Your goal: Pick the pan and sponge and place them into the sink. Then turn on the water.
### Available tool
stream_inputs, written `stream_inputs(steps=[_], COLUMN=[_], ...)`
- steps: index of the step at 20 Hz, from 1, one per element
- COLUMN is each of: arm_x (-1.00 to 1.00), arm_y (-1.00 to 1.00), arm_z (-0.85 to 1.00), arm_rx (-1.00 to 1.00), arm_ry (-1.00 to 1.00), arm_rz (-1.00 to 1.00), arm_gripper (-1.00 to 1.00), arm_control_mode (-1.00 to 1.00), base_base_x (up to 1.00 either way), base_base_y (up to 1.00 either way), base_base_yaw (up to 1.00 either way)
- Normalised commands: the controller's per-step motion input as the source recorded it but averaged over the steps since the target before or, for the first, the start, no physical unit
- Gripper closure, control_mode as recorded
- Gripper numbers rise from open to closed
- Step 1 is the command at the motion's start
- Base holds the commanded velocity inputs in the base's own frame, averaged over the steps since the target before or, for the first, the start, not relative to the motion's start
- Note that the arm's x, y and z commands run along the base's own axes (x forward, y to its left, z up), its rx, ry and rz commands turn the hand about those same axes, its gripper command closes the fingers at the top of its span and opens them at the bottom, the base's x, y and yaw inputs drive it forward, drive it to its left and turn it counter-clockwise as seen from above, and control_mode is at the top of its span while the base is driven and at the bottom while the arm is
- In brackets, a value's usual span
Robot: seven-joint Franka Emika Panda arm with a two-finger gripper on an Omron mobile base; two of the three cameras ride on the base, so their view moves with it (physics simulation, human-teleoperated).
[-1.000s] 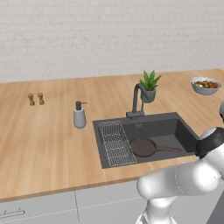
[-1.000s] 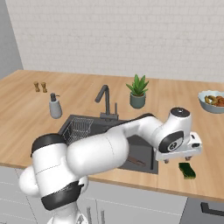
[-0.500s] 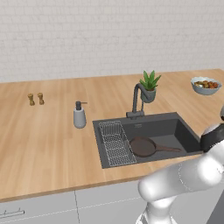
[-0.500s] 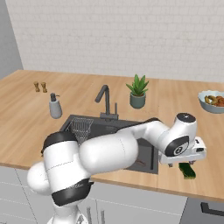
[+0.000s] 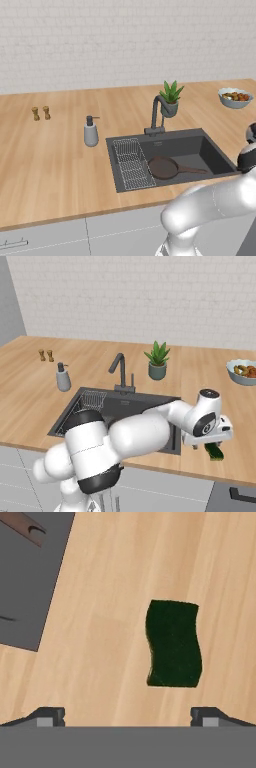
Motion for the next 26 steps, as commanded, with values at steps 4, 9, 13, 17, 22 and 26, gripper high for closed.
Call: stream_inputs(steps=[4, 9, 13, 17, 22, 26], arm_x=[0.18, 0.1, 0.1, 0.04, 0.03, 0.0], arm_y=[-0.21, -0.28, -0.34, -0.25, -0.08, 0.0], arm_z=[-0.3, -0.23, -0.15, -0.29, -0.42, -0.46], arm_rx=[0.0, 0.01, 0.03, 0.01, 0.0, 0.0], arm_ry=[0.08, 0.09, 0.04, 0.0, 0.0, 0.0], arm_rz=[0.0, 0.0, 0.0, 0.0, 0.0, 0.0], arm_gripper=[-1.0, -1.0, -1.0, -1.0, -1.0, -1.0], arm_control_mode=[-1.0, -1.0, -1.0, -1.0, -1.0, -1.0], base_base_x=[0.0, 0.0, 0.0, 0.0, 0.0, 0.0], base_base_y=[0.0, 0.0, 0.0, 0.0, 0.0, 0.0], base_base_yaw=[0.0, 0.0, 0.0, 0.0, 0.0, 0.0])
